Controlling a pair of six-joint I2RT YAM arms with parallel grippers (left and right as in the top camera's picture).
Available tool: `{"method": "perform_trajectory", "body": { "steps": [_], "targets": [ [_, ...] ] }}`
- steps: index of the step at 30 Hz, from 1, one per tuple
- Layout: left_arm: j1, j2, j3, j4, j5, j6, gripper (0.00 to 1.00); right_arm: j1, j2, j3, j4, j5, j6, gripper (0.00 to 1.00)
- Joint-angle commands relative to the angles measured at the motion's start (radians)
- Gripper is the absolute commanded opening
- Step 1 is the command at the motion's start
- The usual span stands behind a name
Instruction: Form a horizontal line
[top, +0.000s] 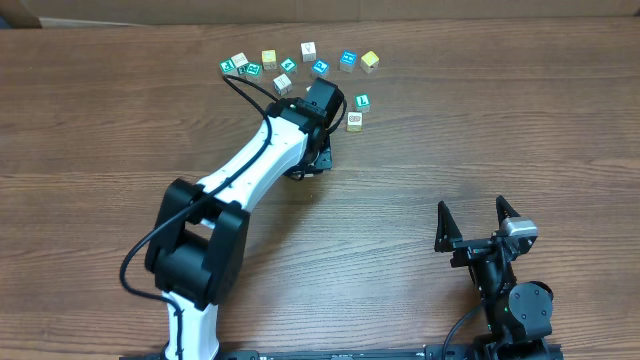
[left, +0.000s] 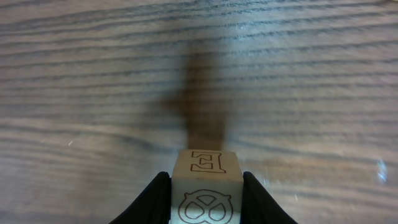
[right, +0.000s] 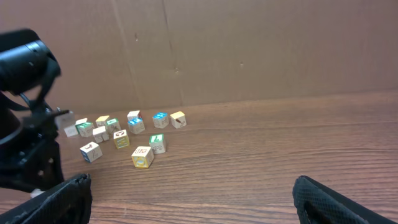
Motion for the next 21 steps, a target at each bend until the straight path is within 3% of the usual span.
{"method": "perform_trajectory", "body": {
  "steps": [1, 21],
  "targets": [
    [0.0, 0.032, -0.002, 0.019, -0.034, -0.023, 0.27, -0.005, -0.011, -0.011, 0.005, -0.001, -0.001, 1.0],
    [0.0, 0.06, -0.003, 0.029, -0.06, -0.023, 0.27, -0.005, -0.011, -0.011, 0.005, -0.001, -0.001, 1.0]
  ]
}}
